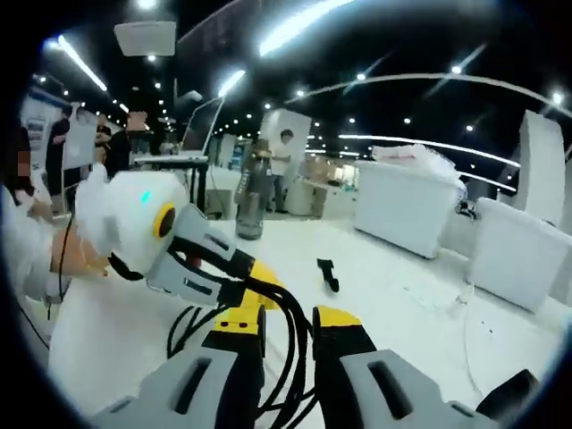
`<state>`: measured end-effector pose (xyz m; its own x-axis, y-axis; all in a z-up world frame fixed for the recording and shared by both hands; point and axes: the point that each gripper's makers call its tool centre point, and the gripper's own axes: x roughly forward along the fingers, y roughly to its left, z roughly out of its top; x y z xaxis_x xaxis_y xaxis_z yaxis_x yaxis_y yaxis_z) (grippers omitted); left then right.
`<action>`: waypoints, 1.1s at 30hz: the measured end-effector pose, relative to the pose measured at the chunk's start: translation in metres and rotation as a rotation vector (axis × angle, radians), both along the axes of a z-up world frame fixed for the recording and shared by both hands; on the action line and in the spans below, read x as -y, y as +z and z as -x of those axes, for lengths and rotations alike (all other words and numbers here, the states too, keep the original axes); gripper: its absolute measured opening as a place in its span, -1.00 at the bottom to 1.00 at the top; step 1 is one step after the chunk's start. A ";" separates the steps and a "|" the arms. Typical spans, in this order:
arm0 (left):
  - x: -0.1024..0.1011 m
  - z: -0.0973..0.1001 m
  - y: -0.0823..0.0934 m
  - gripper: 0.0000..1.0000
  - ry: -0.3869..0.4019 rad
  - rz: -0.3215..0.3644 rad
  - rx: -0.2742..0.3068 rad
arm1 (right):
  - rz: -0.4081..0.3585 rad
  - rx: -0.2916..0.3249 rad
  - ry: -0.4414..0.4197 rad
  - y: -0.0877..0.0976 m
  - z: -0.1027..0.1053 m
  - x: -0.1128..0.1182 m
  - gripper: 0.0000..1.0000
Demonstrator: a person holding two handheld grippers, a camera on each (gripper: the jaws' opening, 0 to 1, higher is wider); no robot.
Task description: Coil the Type-C to USB data cable on the desktop and secure it with Velcro straps.
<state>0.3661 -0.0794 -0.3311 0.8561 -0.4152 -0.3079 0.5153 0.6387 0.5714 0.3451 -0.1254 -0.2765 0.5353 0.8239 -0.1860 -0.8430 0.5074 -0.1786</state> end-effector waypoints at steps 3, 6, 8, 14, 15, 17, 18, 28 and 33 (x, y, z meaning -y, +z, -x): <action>-0.013 -0.002 -0.001 -0.88 0.013 0.004 -0.002 | -0.080 0.025 -0.057 0.018 -0.015 0.008 -0.63; -0.030 0.001 0.002 -0.88 0.031 -0.009 0.020 | -0.144 0.003 -0.104 0.025 -0.032 0.015 -0.65; -0.039 0.004 0.007 -0.88 0.039 -0.003 0.043 | -0.127 0.014 -0.115 0.022 -0.048 0.011 -0.65; -0.067 0.007 0.019 -0.87 0.085 0.020 0.080 | 0.028 0.002 -0.088 -0.026 -0.093 -0.032 -0.57; -0.072 0.008 0.019 -0.87 0.091 0.034 0.074 | 0.042 -0.005 -0.086 -0.033 -0.100 -0.039 -0.53; -0.081 0.007 0.019 -0.87 0.107 0.050 0.069 | 0.073 0.000 -0.084 -0.046 -0.115 -0.053 -0.50; -0.088 0.005 0.021 -0.87 0.127 0.056 0.070 | 0.091 0.009 -0.085 -0.052 -0.121 -0.059 -0.50; -0.120 0.004 0.036 -0.87 0.210 0.070 0.099 | 0.401 0.273 -0.028 -0.088 -0.151 -0.111 -0.56; -0.122 0.005 0.038 -0.87 0.217 0.073 0.104 | 0.469 0.387 -0.039 -0.087 -0.161 -0.118 -0.80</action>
<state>0.3611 0.0423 -0.2933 0.9530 -0.2360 -0.1899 0.3026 0.7694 0.5626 0.5058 -0.0075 -0.3640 0.6644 0.6800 -0.3101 -0.6548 0.3296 -0.6802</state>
